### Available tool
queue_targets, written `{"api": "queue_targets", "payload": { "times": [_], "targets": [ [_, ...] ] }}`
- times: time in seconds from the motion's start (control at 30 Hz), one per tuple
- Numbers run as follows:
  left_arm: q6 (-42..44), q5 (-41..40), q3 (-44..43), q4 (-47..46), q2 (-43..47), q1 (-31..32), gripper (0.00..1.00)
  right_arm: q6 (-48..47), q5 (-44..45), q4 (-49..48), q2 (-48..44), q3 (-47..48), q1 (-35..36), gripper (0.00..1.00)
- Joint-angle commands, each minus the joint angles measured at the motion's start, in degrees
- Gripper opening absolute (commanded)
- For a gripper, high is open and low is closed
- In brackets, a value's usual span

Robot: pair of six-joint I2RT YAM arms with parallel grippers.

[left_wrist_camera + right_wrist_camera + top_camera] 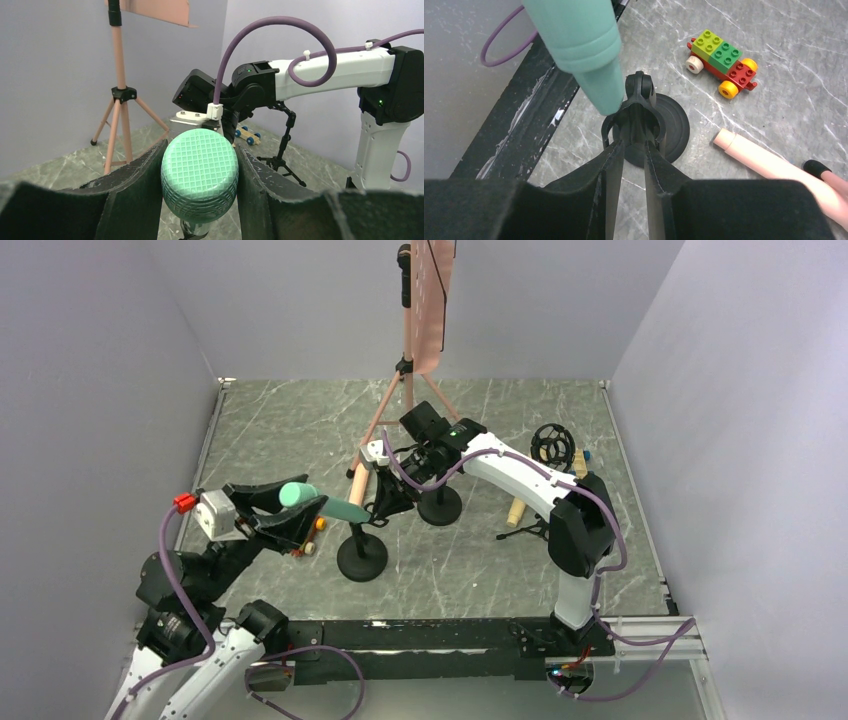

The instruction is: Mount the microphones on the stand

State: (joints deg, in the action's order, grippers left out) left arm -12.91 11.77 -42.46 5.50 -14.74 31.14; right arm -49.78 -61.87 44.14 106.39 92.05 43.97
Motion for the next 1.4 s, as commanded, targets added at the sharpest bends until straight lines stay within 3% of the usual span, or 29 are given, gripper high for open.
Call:
{"api": "queue_targets", "payload": {
  "times": [0.0, 0.5, 1.0, 1.37],
  "targets": [
    [-1.80, 1.94, 0.32, -5.06, -1.14, -0.18, 0.00, -1.46, -1.30, 0.49, -1.26, 0.65, 0.22, 0.31],
    [-1.52, 1.79, 2.33, -10.00, -4.02, -0.23, 0.00, -1.47, -1.41, 0.46, -1.60, 0.18, 0.24, 0.37],
    [3.41, 0.71, 0.20, -1.07, -5.58, -0.15, 0.00, -0.81, 0.10, -0.03, -2.58, -1.10, 0.07, 0.40],
    [3.96, 1.12, 0.40, -0.40, -8.30, -0.14, 0.00, -0.56, 2.11, -1.05, -4.27, -3.11, -0.02, 0.44]
  ]
}}
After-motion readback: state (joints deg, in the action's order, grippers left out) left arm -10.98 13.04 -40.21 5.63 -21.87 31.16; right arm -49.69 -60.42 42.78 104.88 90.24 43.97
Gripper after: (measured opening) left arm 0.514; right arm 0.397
